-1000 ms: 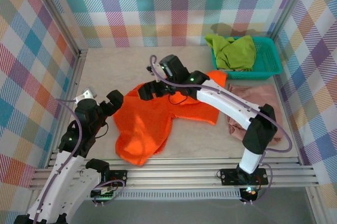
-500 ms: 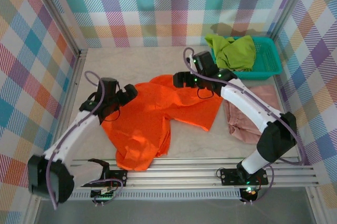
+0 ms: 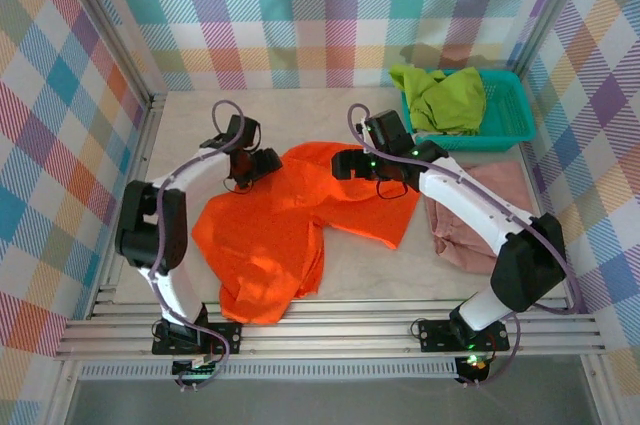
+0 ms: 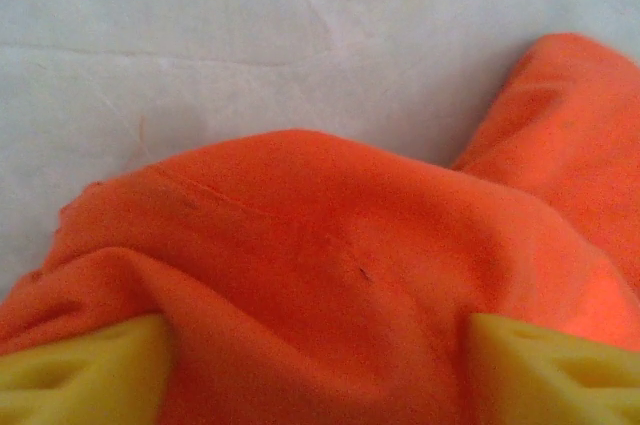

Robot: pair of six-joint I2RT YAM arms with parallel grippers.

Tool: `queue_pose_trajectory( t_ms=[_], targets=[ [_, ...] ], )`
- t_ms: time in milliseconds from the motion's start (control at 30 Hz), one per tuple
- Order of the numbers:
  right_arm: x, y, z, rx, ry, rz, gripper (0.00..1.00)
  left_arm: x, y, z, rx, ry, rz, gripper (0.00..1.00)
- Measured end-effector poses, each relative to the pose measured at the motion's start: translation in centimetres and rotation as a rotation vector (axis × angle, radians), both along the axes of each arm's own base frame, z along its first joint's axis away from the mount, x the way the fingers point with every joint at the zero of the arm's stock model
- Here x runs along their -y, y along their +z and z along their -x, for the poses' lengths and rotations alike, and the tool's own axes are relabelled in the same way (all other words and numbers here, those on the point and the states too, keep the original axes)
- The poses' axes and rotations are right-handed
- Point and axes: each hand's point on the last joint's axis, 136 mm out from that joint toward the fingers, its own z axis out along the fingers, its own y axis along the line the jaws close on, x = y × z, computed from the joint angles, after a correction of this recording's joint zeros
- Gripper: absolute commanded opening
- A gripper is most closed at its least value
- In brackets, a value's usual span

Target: Fold and stack the shorts

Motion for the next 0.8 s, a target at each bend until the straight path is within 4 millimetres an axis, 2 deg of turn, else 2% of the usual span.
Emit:
queue_pose_trajectory(
  t_ms=[100, 167, 267, 333, 400, 500, 567, 667, 733, 800],
  targets=[
    [0.0, 0.1, 0.0, 0.001, 0.000, -0.001, 0.89, 0.2, -1.3, -0.3, -0.041, -0.014, -0.007, 0.21],
    [0.0, 0.1, 0.0, 0.001, 0.000, -0.001, 0.89, 0.0, -0.9, -0.6, -0.047, -0.016, -0.014, 0.02],
    [0.0, 0.1, 0.0, 0.000, -0.002, -0.004, 0.89, -1.2, 2.1, -2.4, -0.006, 0.002, -0.015, 0.00],
    [-0.1, 0.2, -0.1, 0.002, -0.007, -0.011, 0.89, -3.2, 5.4, -4.3, 0.054, 0.042, -0.021, 0.00],
    [-0.3, 0.4, -0.2, 0.007, -0.008, -0.023, 0.89, -6.0, 9.9, -6.1, 0.139, 0.093, -0.040, 0.00],
    [-0.5, 0.7, -0.4, 0.017, -0.008, -0.040, 0.89, -9.8, 18.5, -7.6, 0.308, 0.163, -0.099, 0.00],
    [-0.6, 0.9, -0.6, 0.026, -0.009, -0.048, 0.89, -11.4, 25.3, -7.1, 0.446, 0.195, -0.130, 0.00],
    [-0.5, 1.4, -0.9, 0.041, -0.018, -0.063, 0.89, -11.1, 33.1, -4.2, 0.621, 0.203, -0.146, 0.00],
    [-0.3, 2.1, -1.1, 0.057, -0.028, -0.079, 0.89, -9.7, 36.3, -1.6, 0.703, 0.180, -0.157, 0.00],
    [0.5, 2.6, -1.2, 0.071, -0.046, -0.091, 0.90, -7.1, 37.6, 0.8, 0.758, 0.127, -0.153, 0.01]
  ],
)
